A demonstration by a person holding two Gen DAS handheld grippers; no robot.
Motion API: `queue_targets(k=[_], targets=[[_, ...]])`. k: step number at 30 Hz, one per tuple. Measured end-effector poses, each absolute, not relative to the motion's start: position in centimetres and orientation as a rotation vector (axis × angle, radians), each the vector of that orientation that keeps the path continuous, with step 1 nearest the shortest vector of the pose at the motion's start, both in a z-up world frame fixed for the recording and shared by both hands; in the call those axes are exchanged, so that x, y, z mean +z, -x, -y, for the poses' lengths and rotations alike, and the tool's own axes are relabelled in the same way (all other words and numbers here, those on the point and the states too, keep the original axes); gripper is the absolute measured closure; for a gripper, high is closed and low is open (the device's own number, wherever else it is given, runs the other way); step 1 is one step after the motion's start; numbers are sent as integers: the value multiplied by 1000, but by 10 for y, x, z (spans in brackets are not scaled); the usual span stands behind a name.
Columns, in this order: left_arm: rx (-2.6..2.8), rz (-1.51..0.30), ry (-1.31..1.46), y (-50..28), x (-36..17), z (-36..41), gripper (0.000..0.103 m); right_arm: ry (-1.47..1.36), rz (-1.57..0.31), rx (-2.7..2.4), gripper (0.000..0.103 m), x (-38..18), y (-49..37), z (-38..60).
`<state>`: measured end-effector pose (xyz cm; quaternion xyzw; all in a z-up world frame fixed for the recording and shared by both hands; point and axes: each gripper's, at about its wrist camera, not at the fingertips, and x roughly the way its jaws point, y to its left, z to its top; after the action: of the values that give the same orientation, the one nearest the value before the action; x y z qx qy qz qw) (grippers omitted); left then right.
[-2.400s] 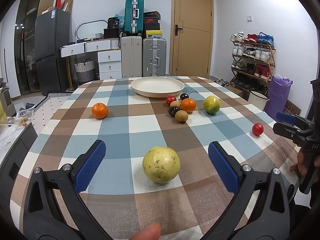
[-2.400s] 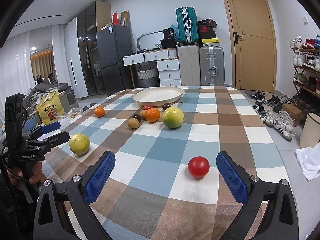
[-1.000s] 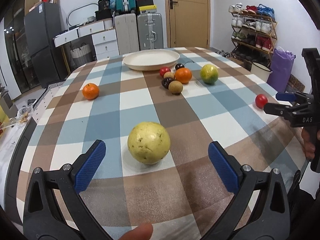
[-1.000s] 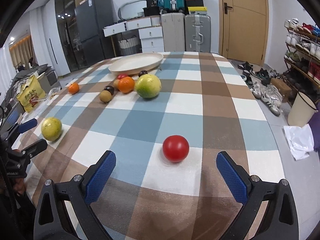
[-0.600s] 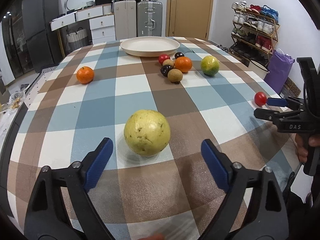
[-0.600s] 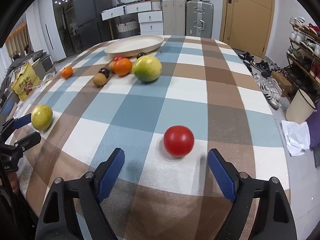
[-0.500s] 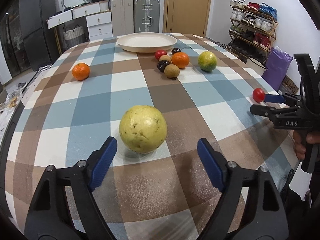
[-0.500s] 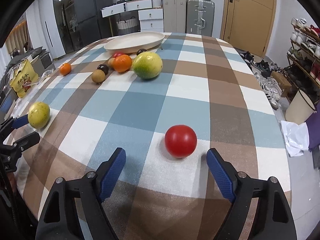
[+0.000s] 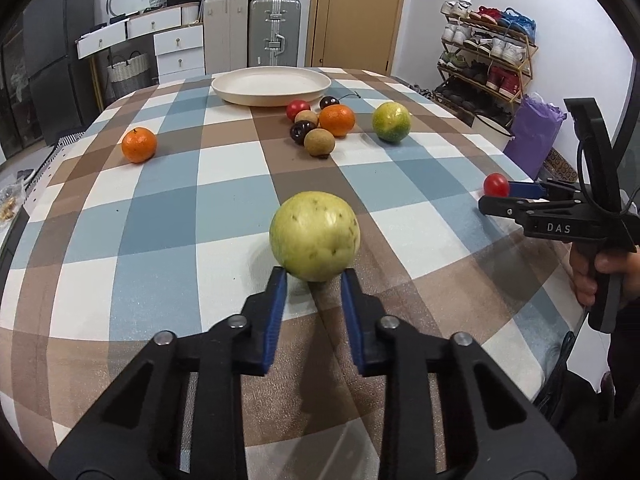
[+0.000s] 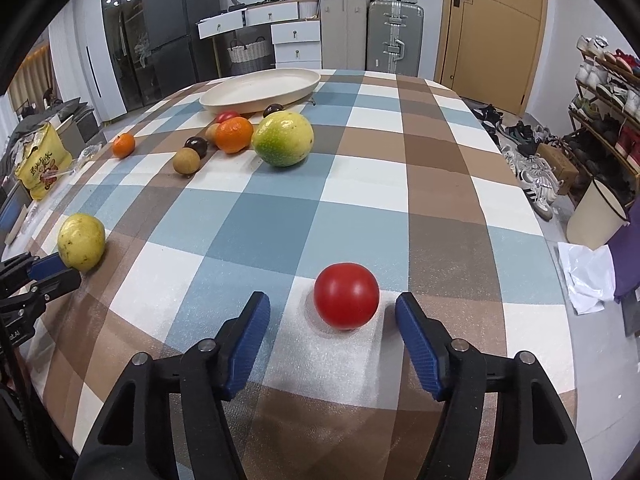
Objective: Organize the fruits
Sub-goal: 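Close the left tool on the large yellow fruit while the right tool grasps the red tomato, then carry the yellow fruit and red tomato onto the white plate and open both tools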
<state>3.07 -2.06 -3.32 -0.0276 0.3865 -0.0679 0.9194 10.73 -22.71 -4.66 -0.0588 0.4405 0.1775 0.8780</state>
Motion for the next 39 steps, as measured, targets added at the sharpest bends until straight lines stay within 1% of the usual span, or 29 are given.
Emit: queue_targets(k=[4,6,7,9,10,12,13,14,16,17,19,21,24,25,26,33,39], targets=[[-144,-792,79,-30,-33,17,86,112,-915,361,35,-47,-108,232],[-155,-796,88,-31,-33,16,86,98,-916,354,37,-46,-110,234],[-153,-800,93,-31,-33,15,86,95,-915,352,39,-46,-111,234],[-149,-798,105,-31,-33,12,86,96,-913,354,47,-45,-112,233],[-147,-797,112,-32,-32,11,86,106,-910,353,49,-45,-111,231],[-152,-789,129,-32,-30,7,86,108,-905,356,58,-45,-111,230],[-147,-790,140,-33,-29,5,85,107,-900,359,60,-45,-110,229],[-143,-790,147,-34,-29,3,83,105,-896,358,65,-45,-110,228],[-127,-792,151,-36,-29,1,68,104,-895,356,70,-45,-110,228],[-124,-791,152,-36,-29,1,64,102,-890,361,72,-45,-109,228],[-124,-791,154,-37,-28,1,55,96,-889,378,72,-45,-108,228],[-126,-790,154,-38,-28,2,49,104,-881,385,72,-44,-105,227],[-120,-805,146,-43,-30,4,50,102,-875,395,72,-42,-104,225],[-124,-810,147,-44,-31,5,55,104,-873,399,72,-41,-103,224],[-123,-813,142,-44,-32,6,57,107,-869,400,72,-41,-102,223],[-148,-785,140,-42,-28,8,57,107,-849,430,72,-33,-97,219],[-149,-726,140,-44,-6,5,57,95,-813,465,72,-13,-96,215]])
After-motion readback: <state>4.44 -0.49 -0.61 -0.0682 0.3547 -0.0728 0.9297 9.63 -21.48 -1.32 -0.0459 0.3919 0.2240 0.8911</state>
